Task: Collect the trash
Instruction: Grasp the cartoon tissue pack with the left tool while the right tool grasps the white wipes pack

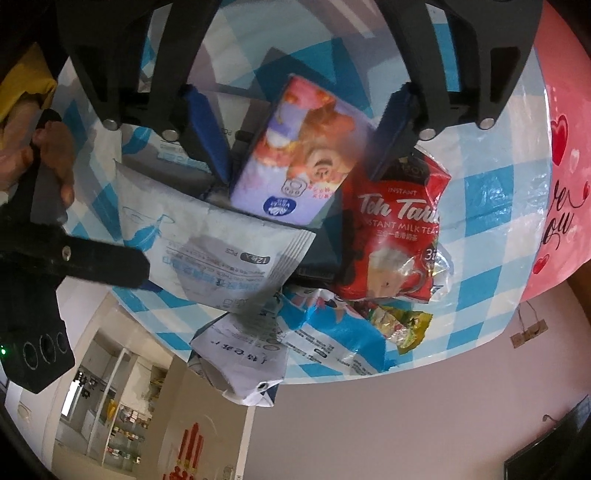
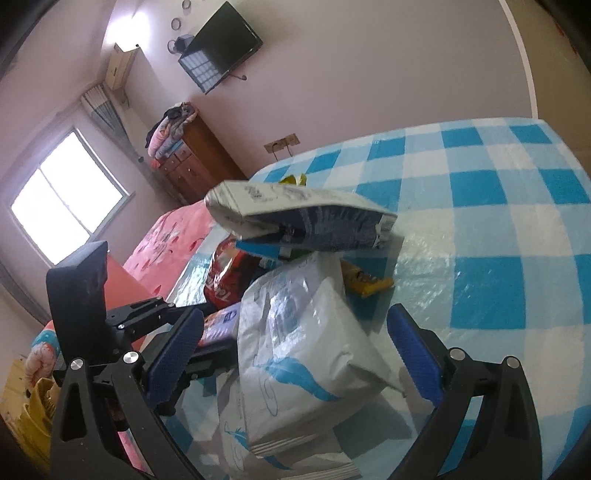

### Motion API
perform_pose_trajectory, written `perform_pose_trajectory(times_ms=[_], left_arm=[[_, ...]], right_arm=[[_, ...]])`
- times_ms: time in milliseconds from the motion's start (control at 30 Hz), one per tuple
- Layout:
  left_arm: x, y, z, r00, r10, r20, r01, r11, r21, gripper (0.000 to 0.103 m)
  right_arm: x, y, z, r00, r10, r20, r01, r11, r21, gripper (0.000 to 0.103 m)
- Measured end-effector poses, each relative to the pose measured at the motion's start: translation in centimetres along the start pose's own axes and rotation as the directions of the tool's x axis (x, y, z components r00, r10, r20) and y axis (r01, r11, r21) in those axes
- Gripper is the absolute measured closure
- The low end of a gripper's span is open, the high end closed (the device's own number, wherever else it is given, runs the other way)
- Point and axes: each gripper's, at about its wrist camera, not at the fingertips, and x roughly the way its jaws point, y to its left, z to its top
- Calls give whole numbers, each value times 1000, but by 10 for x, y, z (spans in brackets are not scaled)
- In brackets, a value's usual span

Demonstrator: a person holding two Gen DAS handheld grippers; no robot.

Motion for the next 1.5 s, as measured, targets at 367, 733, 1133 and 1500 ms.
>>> perform_pose_trajectory(times_ms=[367, 733, 1133, 1500], left_arm=[[-4, 5, -4, 998, -30, 49, 33, 998, -46, 31], [1, 8, -2, 995, -70, 73, 73, 997, -41, 25], [-8, 16, -14, 995, -76, 63, 85, 984, -156, 42], [-8, 8, -11, 1000, -1, 28, 5, 988, -154, 37]], right_arm=[[-1, 11, -4, 997, -80, 2, 80, 991, -107, 5], [19, 39, -21, 977, -214, -20, 198, 932, -304, 5], [28, 27, -22, 962, -271, -24, 252, 920, -300, 5], [27, 27, -21, 967, -254, -15, 238, 924, -301, 5]])
